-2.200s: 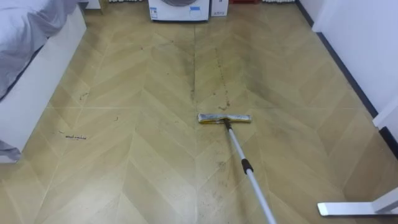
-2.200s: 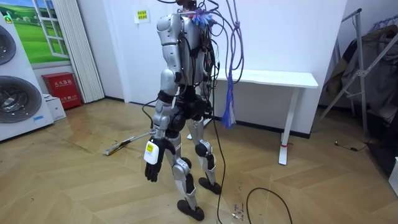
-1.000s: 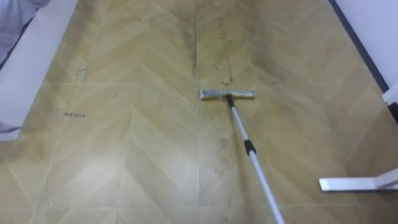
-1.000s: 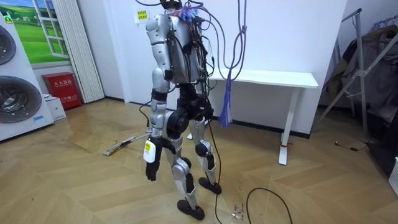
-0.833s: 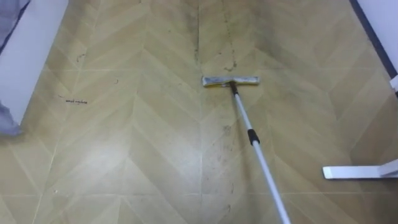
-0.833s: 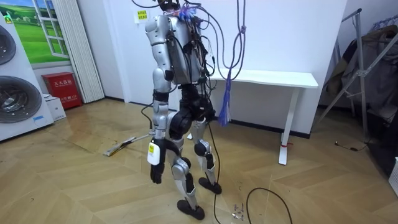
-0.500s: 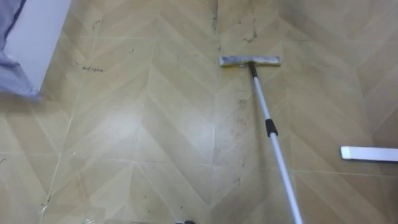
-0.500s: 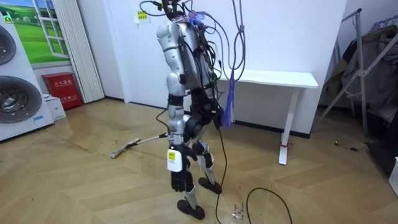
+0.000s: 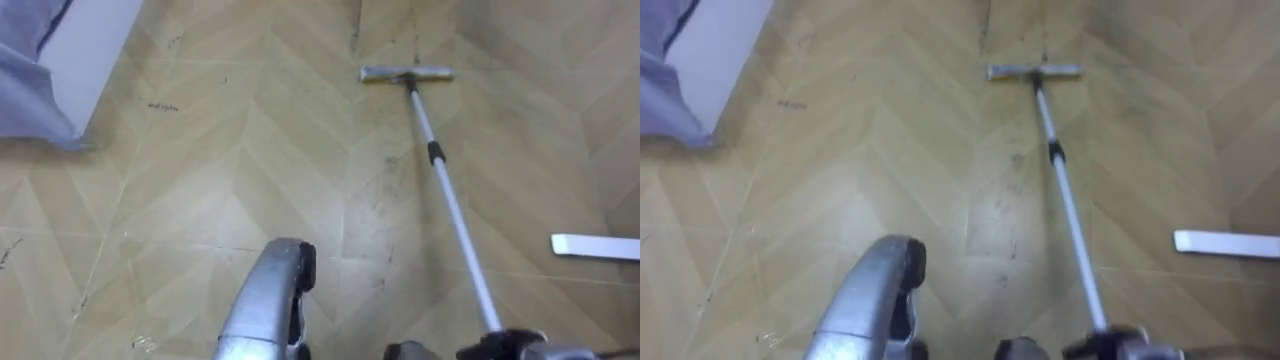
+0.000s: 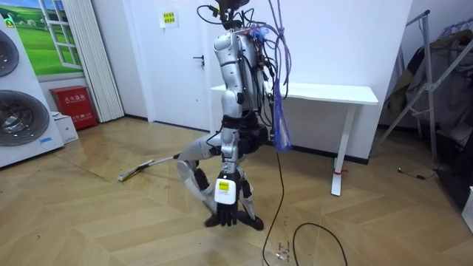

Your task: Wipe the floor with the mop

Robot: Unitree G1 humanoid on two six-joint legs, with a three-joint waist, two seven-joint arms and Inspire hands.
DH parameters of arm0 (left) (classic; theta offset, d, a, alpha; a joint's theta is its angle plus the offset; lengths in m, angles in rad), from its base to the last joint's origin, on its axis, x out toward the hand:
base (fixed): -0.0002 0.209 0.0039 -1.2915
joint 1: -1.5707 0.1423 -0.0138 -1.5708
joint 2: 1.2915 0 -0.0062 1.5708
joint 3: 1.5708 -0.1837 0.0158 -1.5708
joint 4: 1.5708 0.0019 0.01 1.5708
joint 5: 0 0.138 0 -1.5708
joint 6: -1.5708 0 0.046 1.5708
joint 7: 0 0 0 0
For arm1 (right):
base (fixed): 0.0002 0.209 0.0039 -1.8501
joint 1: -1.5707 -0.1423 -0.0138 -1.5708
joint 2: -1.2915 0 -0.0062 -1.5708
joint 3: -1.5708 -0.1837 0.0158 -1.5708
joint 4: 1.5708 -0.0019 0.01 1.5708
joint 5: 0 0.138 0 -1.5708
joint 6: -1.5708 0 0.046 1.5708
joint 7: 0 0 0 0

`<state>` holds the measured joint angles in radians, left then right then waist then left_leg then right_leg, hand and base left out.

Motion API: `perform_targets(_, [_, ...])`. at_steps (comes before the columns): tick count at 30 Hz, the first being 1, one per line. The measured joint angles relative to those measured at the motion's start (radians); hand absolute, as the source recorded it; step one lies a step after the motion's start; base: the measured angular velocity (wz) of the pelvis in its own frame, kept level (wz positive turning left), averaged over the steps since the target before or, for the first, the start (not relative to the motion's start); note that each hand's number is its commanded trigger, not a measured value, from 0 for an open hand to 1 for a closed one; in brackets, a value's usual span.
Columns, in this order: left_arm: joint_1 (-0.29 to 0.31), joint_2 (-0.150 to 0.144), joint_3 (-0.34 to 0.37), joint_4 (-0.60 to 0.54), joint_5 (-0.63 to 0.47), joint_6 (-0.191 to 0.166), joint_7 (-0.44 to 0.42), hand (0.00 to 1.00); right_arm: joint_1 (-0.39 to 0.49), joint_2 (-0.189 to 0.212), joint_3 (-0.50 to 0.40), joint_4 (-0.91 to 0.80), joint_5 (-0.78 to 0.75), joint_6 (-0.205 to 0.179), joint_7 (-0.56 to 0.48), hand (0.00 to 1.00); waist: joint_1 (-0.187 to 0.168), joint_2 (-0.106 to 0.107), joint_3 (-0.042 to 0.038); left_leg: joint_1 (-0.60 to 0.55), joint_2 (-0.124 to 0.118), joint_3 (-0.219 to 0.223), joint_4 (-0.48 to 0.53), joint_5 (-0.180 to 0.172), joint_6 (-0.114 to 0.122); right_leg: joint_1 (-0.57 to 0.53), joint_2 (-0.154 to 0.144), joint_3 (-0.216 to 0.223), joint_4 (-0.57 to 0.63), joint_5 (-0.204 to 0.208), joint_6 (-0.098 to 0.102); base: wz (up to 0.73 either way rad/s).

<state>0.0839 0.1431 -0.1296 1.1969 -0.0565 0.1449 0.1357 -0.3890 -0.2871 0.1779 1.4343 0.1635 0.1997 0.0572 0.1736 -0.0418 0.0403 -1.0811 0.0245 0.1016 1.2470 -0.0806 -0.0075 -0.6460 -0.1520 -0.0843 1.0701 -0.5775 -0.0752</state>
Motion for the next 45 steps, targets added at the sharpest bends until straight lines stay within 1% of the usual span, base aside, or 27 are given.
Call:
perform_targets(2, [-0.010,0.019,0.000,0.001,0.027,0.009,-0.021,0.00,0.024,-0.017,0.024,-0.014,0.050,0.011,0.013,1.00,-0.001,0.013,-0.0085,0.118,0.000,0.001,-0.276,-0.001,0.000,0.007,0.013,-0.013,0.010,-0.035,0.021,0.25])
perform_targets(3, [-0.020,0.023,0.000,0.001,0.031,0.021,-0.037,0.00,0.062,-0.033,0.034,-0.019,0.071,0.009,0.013,1.00,-0.006,0.031,-0.0175,0.164,-0.005,0.002,-0.368,-0.063,0.024,0.019,0.005,-0.038,0.002,-0.046,0.036,0.28])
perform_targets(5, [-0.047,0.022,-0.001,0.005,0.031,0.037,-0.042,0.00,0.114,-0.052,0.028,-0.003,0.066,0.009,0.012,1.00,-0.028,0.039,-0.0225,0.171,-0.043,0.011,-0.367,-0.143,0.090,0.031,-0.030,-0.046,0.012,-0.050,0.057,0.57])
perform_targets(6, [-0.062,0.017,-0.002,0.008,0.028,0.047,-0.039,0.00,0.153,-0.070,0.028,0.020,0.062,0.011,0.011,1.00,-0.048,0.045,-0.0229,0.184,-0.085,0.011,-0.350,-0.177,0.110,0.004,-0.044,-0.003,0.104,0.007,0.071,0.68])
perform_targets(7, [-0.064,0.013,-0.001,0.005,0.029,0.047,-0.036,0.00,0.178,-0.078,0.028,0.027,0.061,0.013,0.009,1.00,-0.056,0.057,-0.0225,0.195,-0.096,0.009,-0.334,-0.200,0.123,-0.019,-0.042,0.019,0.163,0.059,0.084,0.55])
perform_targets(9, [-0.052,-0.001,-0.002,-0.035,0.030,0.049,-0.019,0.00,0.298,-0.094,0.031,0.029,0.071,0.021,-0.026,1.00,-0.064,0.115,-0.0339,0.245,-0.124,-0.013,-0.301,-0.283,0.151,-0.082,-0.005,0.089,0.317,0.257,0.087,0.16])
perform_targets(11, [-0.051,0.000,-0.002,-0.059,0.031,0.046,0.000,0.00,0.355,-0.071,0.029,0.013,0.083,0.025,-0.059,1.00,-0.083,0.144,-0.0350,0.271,-0.125,-0.022,-0.300,-0.315,0.164,-0.170,0.024,0.091,0.348,0.258,0.088,0.02])
perform_targets(14, [-0.052,0.002,-0.005,-0.064,0.029,0.047,0.027,0.00,0.391,0.010,0.023,0.000,0.120,0.033,-0.106,1.00,-0.121,0.149,-0.0303,0.315,-0.144,-0.022,-0.342,-0.339,0.176,-0.291,0.052,0.084,0.170,0.247,0.104,0.06])
perform_targets(16, [-0.046,-0.010,-0.005,-0.067,0.030,0.047,0.032,0.00,0.396,0.039,0.016,0.002,0.136,0.034,-0.111,1.00,-0.121,0.146,-0.0297,0.360,-0.146,-0.023,-0.390,-0.350,0.173,-0.302,0.062,0.064,-0.038,0.251,0.098,-0.13])
perform_targets(18, [-0.022,-0.012,0.002,-0.067,0.029,0.058,0.038,0.00,0.391,0.050,0.002,0.000,0.136,0.044,-0.114,1.00,-0.107,0.131,-0.0249,0.455,-0.146,-0.024,-0.450,-0.381,0.159,-0.273,0.067,0.007,-0.246,0.290,0.049,-0.20])
perform_targets(20, [0.003,-0.012,0.013,-0.072,0.028,0.091,0.056,0.00,0.367,0.043,-0.005,0.000,0.120,0.077,-0.127,1.00,-0.100,0.116,-0.0271,0.521,-0.139,-0.032,-0.448,-0.421,0.144,-0.224,0.067,-0.016,-0.262,0.322,0.015,0.04])
perform_targets(22, [0.012,-0.004,0.009,-0.079,0.019,0.109,0.064,0.00,0.308,0.025,-0.021,0.008,0.101,0.105,-0.132,1.00,-0.086,0.101,-0.0252,0.488,-0.109,-0.004,-0.279,-0.400,0.078,-0.195,0.067,-0.033,-0.214,0.288,0.010,0.09])
perform_targets(23, [0.012,0.000,0.007,-0.079,-0.001,0.113,0.079,0.00,0.244,0.008,-0.031,0.020,0.093,0.118,-0.131,1.00,-0.080,0.080,-0.0208,0.403,-0.081,0.012,-0.093,-0.293,0.011,-0.191,0.069,-0.027,-0.163,0.252,-0.006,-0.09])
perform_targets(24, [0.012,0.001,0.001,-0.083,-0.035,0.112,0.094,0.00,0.176,-0.014,-0.030,0.024,0.088,0.127,-0.129,1.00,-0.057,0.058,-0.0202,0.319,-0.062,0.020,0.057,-0.134,-0.014,-0.191,0.070,-0.024,-0.124,0.214,-0.021,-0.23])
perform_targets(26, [0.013,0.006,-0.006,-0.110,-0.073,0.112,0.097,0.00,0.059,-0.047,-0.023,0.019,0.079,0.124,-0.117,1.00,-0.025,0.034,-0.0114,0.191,-0.038,0.012,0.223,0.001,-0.009,-0.191,0.087,-0.018,-0.080,0.170,-0.036,-0.36])
perform_targets(28, [0.014,0.017,-0.008,-0.155,-0.073,0.108,0.096,0.00,-0.017,-0.065,-0.017,0.000,0.095,0.094,-0.103,1.00,0.002,0.016,-0.0003,0.075,-0.010,0.009,0.298,-0.019,0.004,-0.182,0.100,-0.006,-0.045,0.131,-0.031,-0.25])
perform_targets(29, [0.016,0.020,-0.007,-0.169,-0.066,0.105,0.095,0.00,-0.062,-0.066,-0.003,-0.004,0.117,0.068,-0.096,1.00,0.022,-0.001,0.0073,0.039,0.009,0.007,0.233,-0.055,0.012,-0.160,0.107,0.001,-0.045,0.110,-0.026,-0.12])
perform_targets(31, [0.030,0.021,-0.006,-0.187,-0.056,0.105,0.085,0.00,-0.079,-0.066,-0.001,-0.011,0.148,0.054,-0.086,1.00,0.033,-0.004,0.0068,0.067,0.017,0.000,-0.044,-0.106,0.013,-0.101,0.111,0.002,-0.073,0.079,-0.006,0.04])
perform_targets(32, [0.038,0.021,-0.001,-0.189,-0.042,0.105,0.070,0.00,-0.066,-0.066,0.008,-0.015,0.166,0.055,-0.080,1.00,0.034,0.007,0.0035,0.117,0.017,-0.008,-0.269,-0.108,0.011,-0.052,0.111,-0.009,-0.103,0.061,0.005,0.18])
perform_targets(33, [0.042,0.022,0.008,-0.189,-0.028,0.110,0.058,0.00,-0.033,-0.065,0.010,-0.019,0.196,0.054,-0.074,1.00,0.029,0.014,0.0016,0.152,0.010,-0.010,-0.401,-0.137,0.054,-0.006,0.103,-0.016,-0.134,0.040,0.022,0.25])
perform_targets(35, [0.023,0.020,0.012,-0.183,-0.013,0.111,0.044,0.00,0.052,-0.073,0.014,-0.013,0.229,0.050,-0.066,1.00,0.005,0.028,-0.0090,0.185,-0.021,0.010,-0.402,-0.168,0.112,0.046,0.073,-0.016,-0.147,0.014,0.054,0.71])
perform_targets(37, [0.000,0.015,0.012,-0.170,0.010,0.109,0.038,0.00,0.146,-0.076,0.017,0.042,0.234,0.047,-0.067,1.00,-0.007,0.039,-0.0136,0.238,-0.060,0.039,-0.400,-0.215,0.148,0.064,0.035,0.007,-0.085,0.030,0.086,0.69])
perform_targets(38, [0.001,0.006,0.012,-0.170,0.025,0.103,0.036,0.00,0.217,-0.079,0.022,0.075,0.230,0.047,-0.077,1.00,-0.011,0.058,-0.0252,0.278,-0.085,0.042,-0.395,-0.252,0.160,0.060,0.018,0.021,-0.005,0.083,0.115,0.32])
perform_targets(39, [0.005,0.000,0.012,-0.171,0.022,0.101,0.036,0.00,0.297,-0.077,0.040,0.075,0.230,0.045,-0.098,1.00,-0.024,0.084,-0.0419,0.311,-0.104,0.033,-0.394,-0.285,0.170,0.041,0.014,0.036,0.082,0.173,0.120,0.27])
perform_targets(41, [0.008,-0.001,0.010,-0.179,0.023,0.092,0.039,0.00,0.391,-0.077,0.040,0.063,0.234,0.041,-0.119,1.00,-0.050,0.123,-0.0535,0.352,-0.117,0.016,-0.402,-0.317,0.180,-0.012,0.034,0.077,0.183,0.266,0.113,0.10])
perform_targets(43, [0.006,0.004,0.008,-0.186,0.025,0.078,0.052,0.00,0.435,-0.054,0.031,0.046,0.241,0.041,-0.132,1.00,-0.084,0.144,-0.0440,0.384,-0.126,-0.001,-0.419,-0.330,0.184,-0.092,0.056,0.106,0.214,0.250,0.118,-0.03])
perform_targets(45, [0.007,0.001,0.009,-0.187,0.028,0.073,0.052,0.00,0.469,-0.005,0.022,0.032,0.242,0.043,-0.138,1.00,-0.100,0.151,-0.0423,0.426,-0.122,-0.003,-0.461,-0.341,0.178,-0.193,0.083,0.106,0.105,0.243,0.117,-0.21])
